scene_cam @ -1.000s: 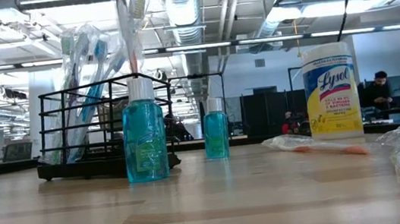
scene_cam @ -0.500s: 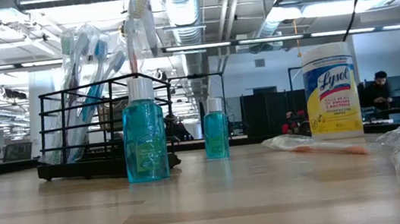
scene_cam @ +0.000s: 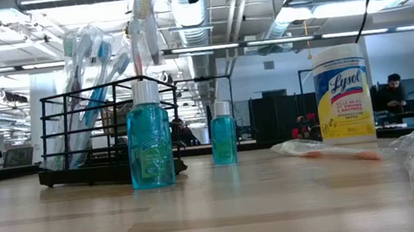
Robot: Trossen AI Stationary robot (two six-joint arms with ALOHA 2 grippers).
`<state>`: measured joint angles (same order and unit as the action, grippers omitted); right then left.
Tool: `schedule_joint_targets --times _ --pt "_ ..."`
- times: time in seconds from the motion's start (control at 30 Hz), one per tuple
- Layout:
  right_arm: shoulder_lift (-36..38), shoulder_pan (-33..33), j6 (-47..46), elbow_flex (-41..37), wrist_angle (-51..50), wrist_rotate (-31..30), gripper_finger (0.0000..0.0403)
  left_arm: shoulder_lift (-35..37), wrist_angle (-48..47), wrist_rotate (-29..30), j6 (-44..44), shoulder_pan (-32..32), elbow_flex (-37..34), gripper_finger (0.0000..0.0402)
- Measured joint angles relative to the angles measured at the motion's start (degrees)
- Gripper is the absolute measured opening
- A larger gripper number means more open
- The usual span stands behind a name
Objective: Pick & Place toothbrushing station
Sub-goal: Put the purple toothbrush into the right compartment of the wire organizer
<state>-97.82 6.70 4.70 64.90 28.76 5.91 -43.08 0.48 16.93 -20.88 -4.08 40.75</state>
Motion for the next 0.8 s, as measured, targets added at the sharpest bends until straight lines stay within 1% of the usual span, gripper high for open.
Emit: schedule_joint_targets --times 0.17,0.3,0.4,0.47,0.53,0.6,0.8 --pt "0.0 1.2 1.0 0.0 -0.2 0.0 0.0001 -1.4 -0.1 -6.9 2.9 4.3 0.0 0.0012" --pt "-0.9 1.6 1.5 0.0 -0.1 -0.5 0.0001 -2.3 0.0 -9.5 4.0 6.2 0.0 0.0012" --pt "-1.4 1.6 1.5 0.0 0.4 -0.5 0.0001 -2.9 0.0 -9.9 4.5 6.8 0.0 0.0012" --pt "-3.0 1.6 1.5 0.2 2.1 -0.7 0.0001 -3.1 0.0 -9.9 4.7 6.8 0.0 0.0012" --pt "-3.7 1.5 1.8 -0.2 1.2 -0.7 0.0001 -3.2 -0.1 -10.0 4.8 6.8 0.0 0.0012" --pt "-4.9 1.5 1.5 0.2 3.7 -0.7 0.0001 -3.2 0.1 -10.0 5.0 6.8 -0.4 0.0012" --pt "-6.2 1.4 1.3 0.3 5.0 -0.5 0.0001 -3.2 0.0 -10.0 5.1 6.8 -1.7 0.0012"
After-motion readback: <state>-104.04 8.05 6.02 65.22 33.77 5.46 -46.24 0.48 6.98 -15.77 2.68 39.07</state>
